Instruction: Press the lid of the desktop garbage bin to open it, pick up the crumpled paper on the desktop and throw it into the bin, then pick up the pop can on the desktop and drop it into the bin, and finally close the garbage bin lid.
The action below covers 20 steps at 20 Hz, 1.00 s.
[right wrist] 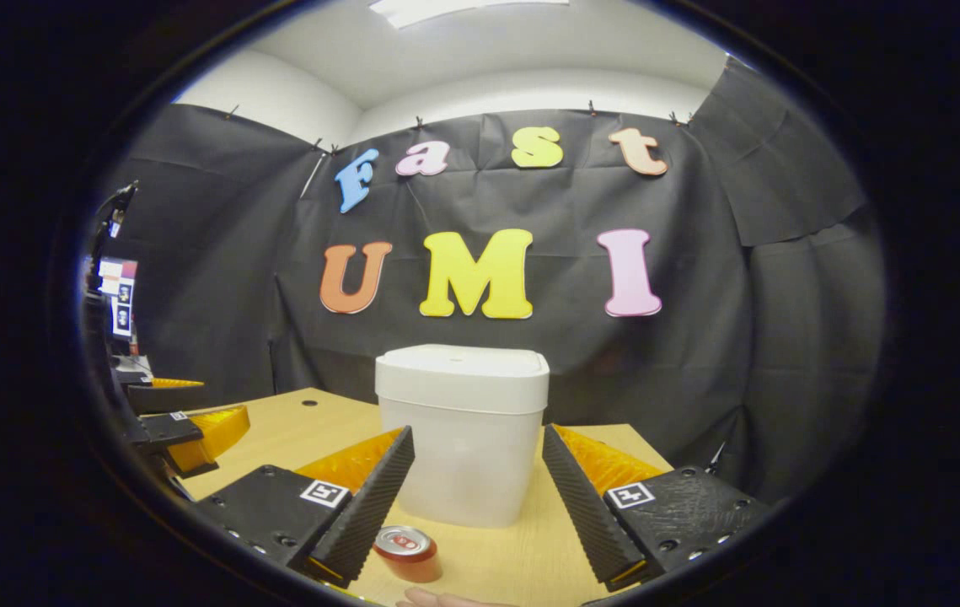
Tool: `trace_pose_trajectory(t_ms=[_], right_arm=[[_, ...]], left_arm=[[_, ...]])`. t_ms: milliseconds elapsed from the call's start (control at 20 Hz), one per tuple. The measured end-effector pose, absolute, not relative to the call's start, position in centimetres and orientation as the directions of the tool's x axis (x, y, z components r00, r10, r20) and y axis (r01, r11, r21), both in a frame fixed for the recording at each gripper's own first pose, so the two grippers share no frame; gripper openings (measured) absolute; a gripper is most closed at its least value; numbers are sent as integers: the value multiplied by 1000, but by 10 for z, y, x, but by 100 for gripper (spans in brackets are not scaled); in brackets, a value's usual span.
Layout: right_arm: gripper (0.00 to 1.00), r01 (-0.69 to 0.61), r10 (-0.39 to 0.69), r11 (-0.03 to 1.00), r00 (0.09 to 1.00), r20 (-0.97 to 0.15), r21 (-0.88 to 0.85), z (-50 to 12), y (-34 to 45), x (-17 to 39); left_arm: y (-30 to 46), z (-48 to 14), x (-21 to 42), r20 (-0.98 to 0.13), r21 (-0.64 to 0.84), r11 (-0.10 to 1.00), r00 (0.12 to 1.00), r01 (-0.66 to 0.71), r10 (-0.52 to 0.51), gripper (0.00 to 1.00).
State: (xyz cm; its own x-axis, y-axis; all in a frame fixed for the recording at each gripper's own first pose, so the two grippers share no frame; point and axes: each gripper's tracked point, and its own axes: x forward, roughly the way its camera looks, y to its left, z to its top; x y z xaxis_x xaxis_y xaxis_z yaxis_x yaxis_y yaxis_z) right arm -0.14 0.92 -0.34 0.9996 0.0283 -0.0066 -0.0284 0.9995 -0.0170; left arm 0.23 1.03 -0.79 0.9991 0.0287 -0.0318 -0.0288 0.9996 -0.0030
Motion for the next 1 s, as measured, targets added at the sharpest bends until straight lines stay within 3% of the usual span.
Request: trace_pose_trajectory(t_ms=[700, 800, 1000], right_arm=[[95, -23, 23, 1000, 999, -32, 2, 4, 4, 14], [89, -20, 21, 1000, 999, -32, 11, 12, 2, 20], [54, -25, 21, 998, 998, 55, 66, 48, 6, 37]], left_arm=[[7, -8, 2, -33, 10, 1000, 999, -19, 19, 99], [10, -9, 2, -35, 13, 1000, 999, -20, 21, 99], [18, -10, 5, -45, 6, 1000, 999, -27, 27, 99]])
